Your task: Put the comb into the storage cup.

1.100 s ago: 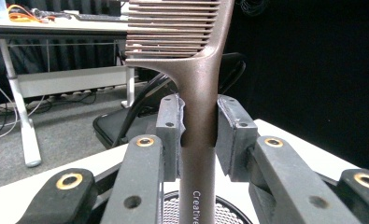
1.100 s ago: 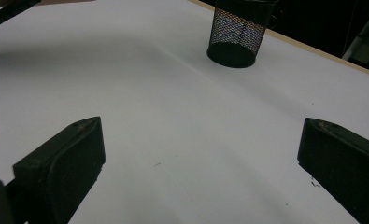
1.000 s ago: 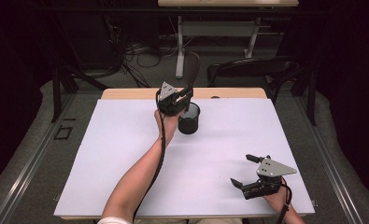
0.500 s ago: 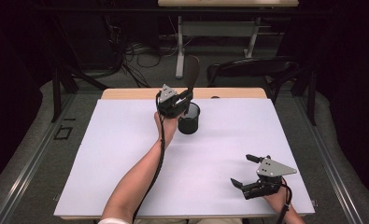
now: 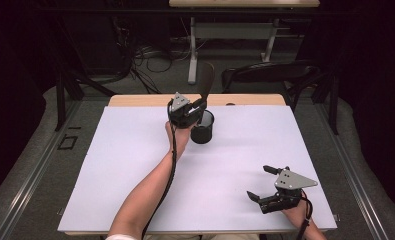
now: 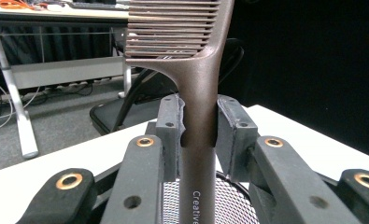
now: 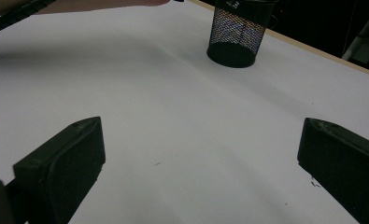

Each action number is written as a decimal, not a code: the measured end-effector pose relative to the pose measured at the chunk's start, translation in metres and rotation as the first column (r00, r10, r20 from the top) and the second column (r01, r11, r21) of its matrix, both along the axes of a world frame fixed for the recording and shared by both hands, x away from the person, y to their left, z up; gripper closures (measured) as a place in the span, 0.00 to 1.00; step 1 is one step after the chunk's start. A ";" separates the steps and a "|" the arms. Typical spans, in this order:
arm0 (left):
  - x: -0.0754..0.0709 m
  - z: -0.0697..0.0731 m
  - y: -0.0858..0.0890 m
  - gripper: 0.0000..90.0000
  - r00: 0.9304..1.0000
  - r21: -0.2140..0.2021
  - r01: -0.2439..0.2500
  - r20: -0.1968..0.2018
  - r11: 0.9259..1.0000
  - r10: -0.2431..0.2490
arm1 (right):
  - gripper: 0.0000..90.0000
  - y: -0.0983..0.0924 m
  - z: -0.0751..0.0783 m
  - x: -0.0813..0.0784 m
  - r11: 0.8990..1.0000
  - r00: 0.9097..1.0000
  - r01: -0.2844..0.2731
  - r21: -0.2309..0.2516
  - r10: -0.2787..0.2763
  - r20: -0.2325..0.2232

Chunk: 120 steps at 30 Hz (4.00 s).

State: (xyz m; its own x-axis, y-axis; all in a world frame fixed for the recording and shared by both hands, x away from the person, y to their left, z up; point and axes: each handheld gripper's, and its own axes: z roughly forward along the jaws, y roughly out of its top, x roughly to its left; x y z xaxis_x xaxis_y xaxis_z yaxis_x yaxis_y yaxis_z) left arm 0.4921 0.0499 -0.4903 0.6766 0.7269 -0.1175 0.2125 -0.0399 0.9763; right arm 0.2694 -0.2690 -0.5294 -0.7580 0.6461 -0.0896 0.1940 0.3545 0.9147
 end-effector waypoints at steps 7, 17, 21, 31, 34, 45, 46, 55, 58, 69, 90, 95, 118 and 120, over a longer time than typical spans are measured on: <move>0.000 -0.004 0.001 0.81 1.000 0.010 -0.002 -0.006 1.000 0.002 | 0.01 0.000 0.000 0.000 1.000 1.000 0.001 0.001 -0.001 -0.001; 0.000 -0.008 0.000 0.80 1.000 0.025 0.002 -0.011 1.000 -0.002 | 0.01 0.000 0.000 0.000 1.000 1.000 0.000 0.001 0.000 -0.001; -0.001 -0.010 -0.001 0.81 1.000 0.032 0.004 -0.014 0.999 -0.003 | 0.01 0.000 0.000 0.000 1.000 1.000 -0.001 0.000 0.001 -0.001; -0.001 -0.013 0.001 0.80 1.000 0.038 0.000 -0.019 0.999 0.000 | 0.01 0.000 0.000 0.000 1.000 1.000 -0.003 0.001 0.003 -0.001; -0.001 -0.014 0.001 0.80 1.000 0.033 0.001 -0.023 0.999 0.000 | 0.01 0.001 0.000 0.000 1.000 1.000 -0.003 0.002 0.003 -0.001; -0.001 -0.016 0.000 0.80 1.000 0.047 0.004 -0.026 0.999 -0.003 | 0.01 0.000 0.000 0.000 1.000 1.000 -0.003 0.000 0.003 -0.001; -0.001 -0.016 0.000 0.80 1.000 0.047 0.004 -0.026 0.999 -0.002 | 0.01 0.000 0.000 0.000 1.000 1.000 -0.004 0.000 0.004 -0.001; -0.002 -0.018 0.000 0.80 1.000 0.053 0.004 -0.022 0.999 -0.003 | 0.01 0.001 0.000 0.000 1.000 1.000 -0.004 0.000 0.004 0.000; -0.002 -0.019 -0.001 0.80 1.000 0.057 0.005 -0.023 0.998 -0.003 | 0.01 0.000 0.000 0.000 1.000 1.000 -0.004 0.000 0.004 -0.001; -0.003 -0.022 -0.003 0.80 1.000 0.078 0.001 -0.017 0.997 0.001 | 0.01 0.000 0.000 0.000 1.000 1.000 -0.003 0.000 0.003 -0.001; -0.014 -0.021 -0.009 0.62 0.999 0.152 -0.015 0.041 0.988 0.009 | 0.01 0.000 0.000 0.000 1.000 1.000 -0.003 0.000 0.003 -0.002; -0.019 -0.017 -0.007 0.44 0.998 0.151 -0.022 0.053 0.988 0.014 | 0.01 0.000 0.000 0.000 1.000 1.000 -0.004 -0.002 0.004 0.002; -0.033 0.007 0.028 0.09 0.999 0.224 0.031 -0.043 0.974 -0.022 | 0.01 0.002 0.000 0.001 1.000 1.000 -0.002 -0.003 0.002 -0.004; -0.034 0.008 0.032 0.07 0.998 0.230 0.038 -0.060 0.972 -0.025 | 0.01 0.002 0.000 0.001 1.000 1.000 -0.003 -0.006 0.003 -0.006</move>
